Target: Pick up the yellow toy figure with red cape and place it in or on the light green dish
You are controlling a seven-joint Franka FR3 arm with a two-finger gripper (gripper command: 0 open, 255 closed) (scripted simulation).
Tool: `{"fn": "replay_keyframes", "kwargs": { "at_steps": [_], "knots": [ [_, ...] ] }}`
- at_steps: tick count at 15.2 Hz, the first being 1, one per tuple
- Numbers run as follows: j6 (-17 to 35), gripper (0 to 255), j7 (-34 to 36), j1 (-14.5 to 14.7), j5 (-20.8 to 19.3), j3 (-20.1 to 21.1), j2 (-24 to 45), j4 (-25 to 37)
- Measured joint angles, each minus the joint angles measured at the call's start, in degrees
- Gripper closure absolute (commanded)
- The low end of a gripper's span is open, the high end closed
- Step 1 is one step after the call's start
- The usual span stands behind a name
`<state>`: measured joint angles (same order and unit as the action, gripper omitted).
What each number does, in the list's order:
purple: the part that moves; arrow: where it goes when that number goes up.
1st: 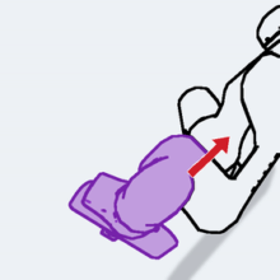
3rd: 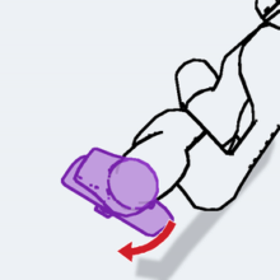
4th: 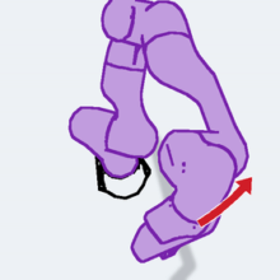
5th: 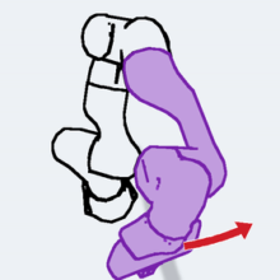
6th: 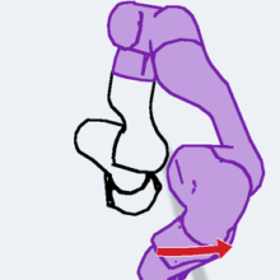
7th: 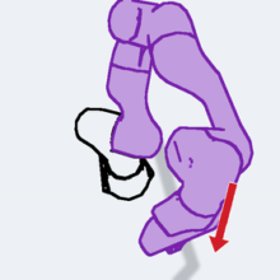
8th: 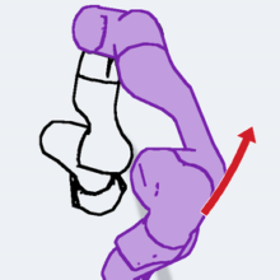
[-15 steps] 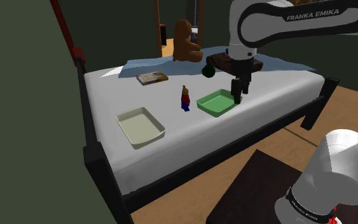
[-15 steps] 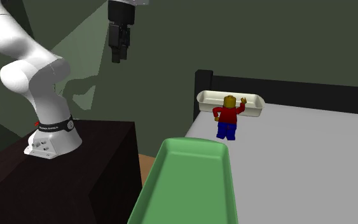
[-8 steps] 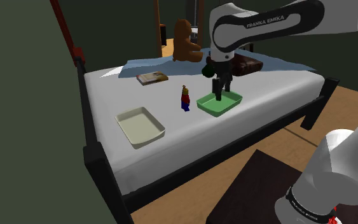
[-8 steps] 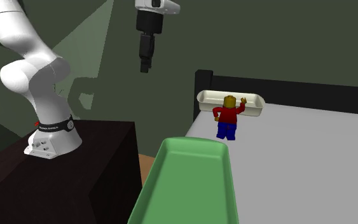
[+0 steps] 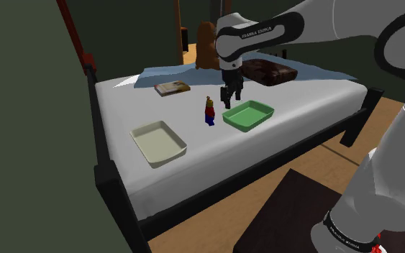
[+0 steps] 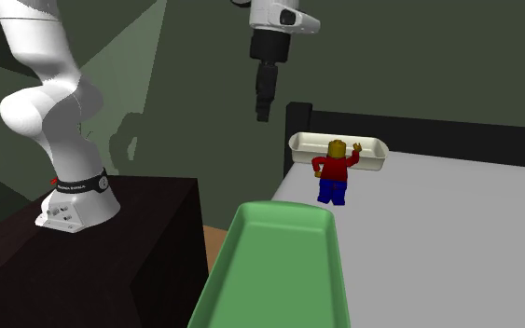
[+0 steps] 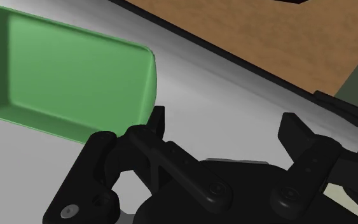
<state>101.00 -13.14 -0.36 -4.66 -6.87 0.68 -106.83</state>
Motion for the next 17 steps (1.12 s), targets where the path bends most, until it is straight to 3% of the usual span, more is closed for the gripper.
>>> {"fn": "replay_keyframes", "kwargs": {
  "at_steps": [9,12,17],
  "knots": [
    [-2.3,0,-1.8,-1.2,2.3,-0.1,20.5,24.2],
    [-6.1,0,-2.2,-1.9,3.2,0.1,29.7,37.5],
    [-3.6,0,-2.4,-2.2,3.4,0.1,31.7,37.2]
  ]
}}
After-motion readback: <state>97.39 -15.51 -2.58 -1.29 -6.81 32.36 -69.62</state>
